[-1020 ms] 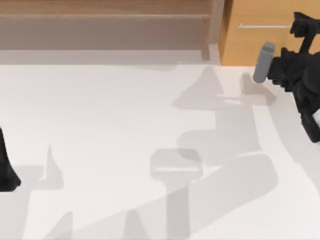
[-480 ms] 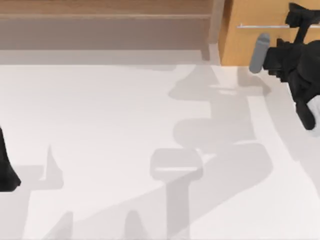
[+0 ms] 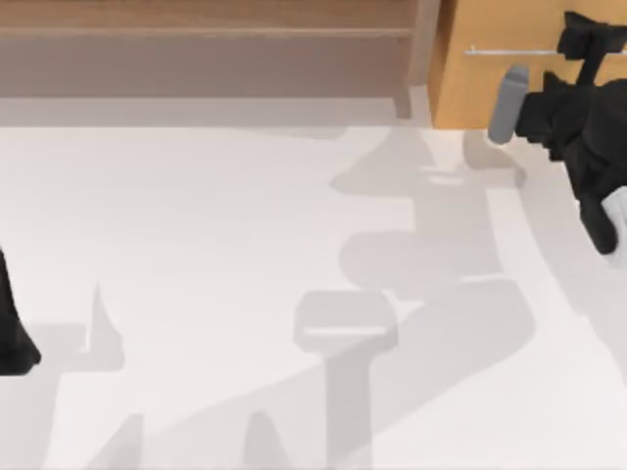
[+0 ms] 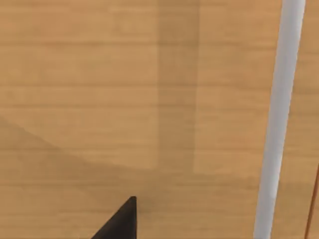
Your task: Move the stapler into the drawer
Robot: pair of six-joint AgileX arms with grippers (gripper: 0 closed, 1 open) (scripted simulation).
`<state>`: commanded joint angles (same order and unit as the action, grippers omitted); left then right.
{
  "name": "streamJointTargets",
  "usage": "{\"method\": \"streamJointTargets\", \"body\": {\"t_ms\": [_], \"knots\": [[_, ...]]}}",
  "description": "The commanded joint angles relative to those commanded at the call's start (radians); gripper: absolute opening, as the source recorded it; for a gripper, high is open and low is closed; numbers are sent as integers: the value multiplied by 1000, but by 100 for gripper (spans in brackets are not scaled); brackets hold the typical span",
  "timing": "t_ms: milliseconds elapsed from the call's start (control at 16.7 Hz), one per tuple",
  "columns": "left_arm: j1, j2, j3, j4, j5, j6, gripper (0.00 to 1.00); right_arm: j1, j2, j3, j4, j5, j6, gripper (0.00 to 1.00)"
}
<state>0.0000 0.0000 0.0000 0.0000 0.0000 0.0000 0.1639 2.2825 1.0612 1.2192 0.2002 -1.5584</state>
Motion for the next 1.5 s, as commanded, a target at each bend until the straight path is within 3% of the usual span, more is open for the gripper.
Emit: {"method": "streamJointTargets", "body": {"t_ms": [540,1140,1500], "knots": [[0,0,0,0,0,0,100,0,0,0,0,0,0,2],[0,0,0,0,0,0,100,3,0,-3,-2,1,4,0],[0,0,0,0,0,0,100,18,-52,-121,64,15,5,0]]}}
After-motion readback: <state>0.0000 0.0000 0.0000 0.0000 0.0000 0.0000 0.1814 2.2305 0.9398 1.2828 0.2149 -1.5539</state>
